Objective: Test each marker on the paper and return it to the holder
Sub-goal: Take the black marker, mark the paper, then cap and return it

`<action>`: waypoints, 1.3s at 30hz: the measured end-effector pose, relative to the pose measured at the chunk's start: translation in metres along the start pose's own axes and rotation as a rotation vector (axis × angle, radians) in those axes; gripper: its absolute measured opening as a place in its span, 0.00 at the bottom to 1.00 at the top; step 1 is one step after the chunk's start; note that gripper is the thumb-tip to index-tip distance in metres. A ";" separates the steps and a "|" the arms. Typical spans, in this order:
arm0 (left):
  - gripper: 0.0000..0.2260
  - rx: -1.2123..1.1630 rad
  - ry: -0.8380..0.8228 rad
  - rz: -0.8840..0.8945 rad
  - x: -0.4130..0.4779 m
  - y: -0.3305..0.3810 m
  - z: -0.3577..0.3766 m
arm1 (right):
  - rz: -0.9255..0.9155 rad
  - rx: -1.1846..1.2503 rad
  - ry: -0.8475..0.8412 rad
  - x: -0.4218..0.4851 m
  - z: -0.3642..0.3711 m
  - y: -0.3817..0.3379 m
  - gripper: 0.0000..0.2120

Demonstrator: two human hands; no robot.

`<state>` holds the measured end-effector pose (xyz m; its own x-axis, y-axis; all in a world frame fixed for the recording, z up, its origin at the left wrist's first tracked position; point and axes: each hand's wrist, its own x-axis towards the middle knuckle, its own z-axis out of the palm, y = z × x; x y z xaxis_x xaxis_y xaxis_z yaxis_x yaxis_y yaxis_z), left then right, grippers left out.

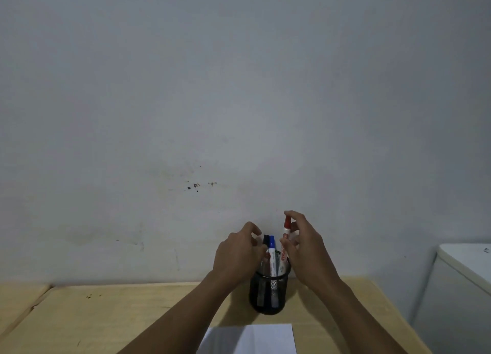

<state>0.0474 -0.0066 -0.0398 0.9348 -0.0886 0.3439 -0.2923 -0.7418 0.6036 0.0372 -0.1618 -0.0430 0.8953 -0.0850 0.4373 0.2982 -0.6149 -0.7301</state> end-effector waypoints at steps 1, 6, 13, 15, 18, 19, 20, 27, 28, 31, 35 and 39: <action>0.12 0.005 -0.010 -0.003 0.003 -0.001 0.004 | 0.006 -0.007 -0.020 0.002 0.003 0.006 0.23; 0.11 0.029 0.006 0.000 0.011 -0.005 0.019 | 0.034 -0.015 -0.093 0.006 0.015 0.026 0.19; 0.12 -0.059 0.066 -0.035 0.009 -0.008 0.022 | 0.009 -0.122 -0.098 0.003 0.022 0.033 0.19; 0.13 -0.077 0.096 -0.030 0.007 -0.006 0.017 | -0.014 -0.136 -0.069 0.002 0.019 0.030 0.19; 0.16 -0.130 0.162 -0.025 0.006 0.001 0.001 | -0.034 -0.131 0.003 0.000 0.011 0.018 0.18; 0.18 -0.152 0.183 -0.018 0.005 0.004 -0.007 | -0.048 -0.125 0.031 -0.001 0.008 0.011 0.17; 0.19 -0.175 0.204 -0.004 0.005 0.006 -0.015 | -0.066 -0.112 0.053 -0.002 0.006 0.004 0.17; 0.13 -0.632 0.350 -0.126 -0.010 0.023 -0.089 | -0.055 0.087 -0.154 -0.019 -0.012 -0.064 0.13; 0.12 -0.728 0.366 -0.166 -0.014 0.025 -0.101 | -0.067 0.105 -0.145 -0.023 -0.014 -0.072 0.11; 0.11 -0.933 0.377 -0.275 -0.032 0.032 -0.133 | -0.092 0.245 -0.033 -0.033 -0.025 -0.097 0.07; 0.11 -1.050 0.287 -0.343 -0.060 0.035 -0.161 | -0.011 0.748 0.113 -0.048 -0.040 -0.137 0.09; 0.10 -1.086 0.143 -0.362 -0.082 0.043 -0.171 | -0.020 0.875 0.082 -0.064 -0.036 -0.168 0.08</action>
<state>-0.0762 0.0822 0.0814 0.9883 0.1400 0.0603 -0.0956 0.2610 0.9606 -0.0823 -0.0809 0.0707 0.8707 -0.1577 0.4659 0.4903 0.2024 -0.8477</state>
